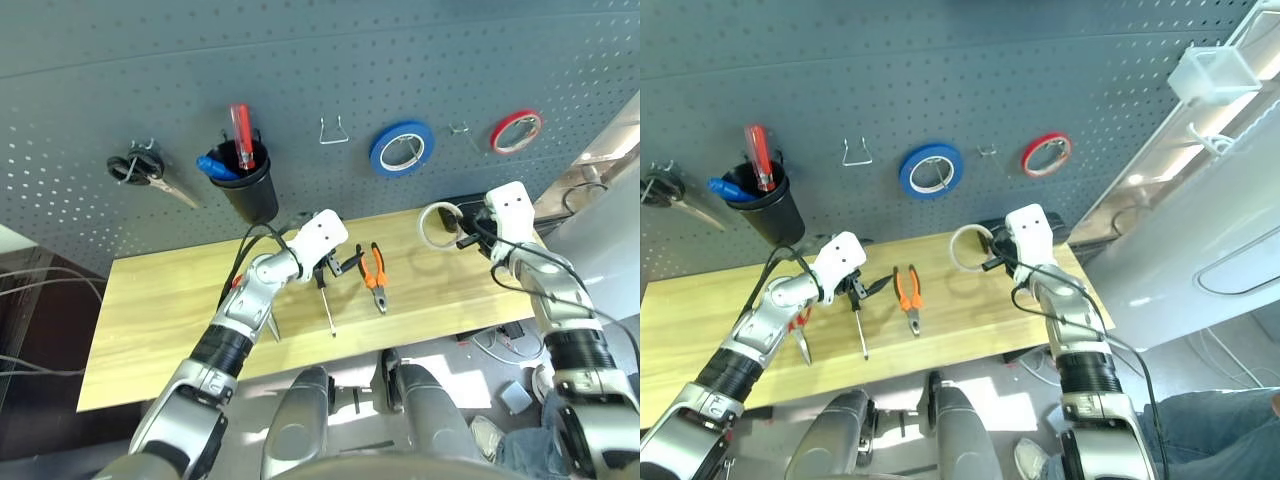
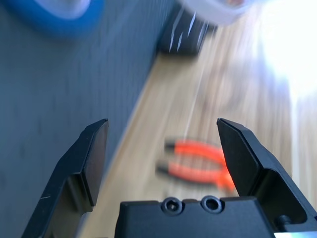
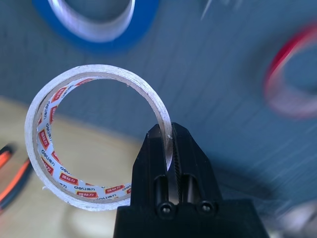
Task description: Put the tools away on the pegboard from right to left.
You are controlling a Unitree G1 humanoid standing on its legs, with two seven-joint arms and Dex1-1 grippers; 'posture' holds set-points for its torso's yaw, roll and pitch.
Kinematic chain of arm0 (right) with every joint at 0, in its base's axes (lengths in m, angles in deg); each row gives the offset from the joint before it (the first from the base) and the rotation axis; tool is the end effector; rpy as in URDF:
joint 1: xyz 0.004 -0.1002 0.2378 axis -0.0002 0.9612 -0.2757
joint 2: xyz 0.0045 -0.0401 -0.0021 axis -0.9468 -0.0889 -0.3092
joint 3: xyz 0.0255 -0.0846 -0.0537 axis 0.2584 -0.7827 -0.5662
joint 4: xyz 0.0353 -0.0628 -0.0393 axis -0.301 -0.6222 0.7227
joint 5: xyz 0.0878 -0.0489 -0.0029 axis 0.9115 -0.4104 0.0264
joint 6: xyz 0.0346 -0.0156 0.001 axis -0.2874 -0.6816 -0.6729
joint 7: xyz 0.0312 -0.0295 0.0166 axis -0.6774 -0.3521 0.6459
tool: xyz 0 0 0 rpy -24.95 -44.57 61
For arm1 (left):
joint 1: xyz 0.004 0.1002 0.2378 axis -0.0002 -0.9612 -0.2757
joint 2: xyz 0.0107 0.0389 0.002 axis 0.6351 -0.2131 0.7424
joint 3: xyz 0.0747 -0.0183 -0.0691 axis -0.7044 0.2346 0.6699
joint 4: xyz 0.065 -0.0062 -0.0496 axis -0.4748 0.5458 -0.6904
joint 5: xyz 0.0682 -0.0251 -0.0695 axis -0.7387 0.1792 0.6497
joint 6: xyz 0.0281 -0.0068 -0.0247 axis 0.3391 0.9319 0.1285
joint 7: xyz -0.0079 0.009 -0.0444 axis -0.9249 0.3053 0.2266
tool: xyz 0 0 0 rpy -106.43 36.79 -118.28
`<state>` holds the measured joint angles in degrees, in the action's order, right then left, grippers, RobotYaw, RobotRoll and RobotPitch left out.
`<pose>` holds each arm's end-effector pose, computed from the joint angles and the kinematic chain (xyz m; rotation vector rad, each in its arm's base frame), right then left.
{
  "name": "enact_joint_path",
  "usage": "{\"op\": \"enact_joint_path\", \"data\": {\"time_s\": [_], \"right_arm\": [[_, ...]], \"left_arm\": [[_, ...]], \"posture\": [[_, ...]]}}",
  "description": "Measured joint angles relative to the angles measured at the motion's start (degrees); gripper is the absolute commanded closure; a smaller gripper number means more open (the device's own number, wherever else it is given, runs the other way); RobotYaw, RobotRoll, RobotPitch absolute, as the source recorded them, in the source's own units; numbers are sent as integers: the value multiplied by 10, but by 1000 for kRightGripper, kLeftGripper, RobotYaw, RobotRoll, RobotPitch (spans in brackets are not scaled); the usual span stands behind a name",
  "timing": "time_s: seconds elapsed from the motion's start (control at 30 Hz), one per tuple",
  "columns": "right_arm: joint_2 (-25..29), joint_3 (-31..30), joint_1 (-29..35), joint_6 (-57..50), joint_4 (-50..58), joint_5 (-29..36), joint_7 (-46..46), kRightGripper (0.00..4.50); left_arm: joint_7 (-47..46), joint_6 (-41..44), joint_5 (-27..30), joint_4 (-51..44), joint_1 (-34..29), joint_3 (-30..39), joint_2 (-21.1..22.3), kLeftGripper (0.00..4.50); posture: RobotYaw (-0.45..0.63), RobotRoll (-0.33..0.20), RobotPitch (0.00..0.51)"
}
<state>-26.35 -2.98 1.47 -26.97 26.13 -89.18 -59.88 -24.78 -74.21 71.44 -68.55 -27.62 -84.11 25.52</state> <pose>0.2580 -0.2355 0.1174 -0.4867 -0.1043 0.3552 0.2721 0.1447 0.0816 0.5027 -0.1313 -0.9003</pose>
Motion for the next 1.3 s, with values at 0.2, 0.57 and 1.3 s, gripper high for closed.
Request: {"op": "enact_joint_path", "data": {"time_s": [0.2, 0.57, 1.3], "right_arm": [[17, 5, 44, 99, 22, -25, -40, 4480], [28, 44, 25, 163, 47, -38, -95, 4480], [-14, 13, -64, 157, -117, -10, -66, 3877]], "left_arm": [[60, -68, 58, -13, -2, 0, -14, 0], [99, -59, 105, -39, -15, 1, -19, 0], [96, -21, 103, -61, -22, 9, -10, 0]], "posture": [[-36, 0, 173], [-37, 0, 166], [6, 0, 193]]}}
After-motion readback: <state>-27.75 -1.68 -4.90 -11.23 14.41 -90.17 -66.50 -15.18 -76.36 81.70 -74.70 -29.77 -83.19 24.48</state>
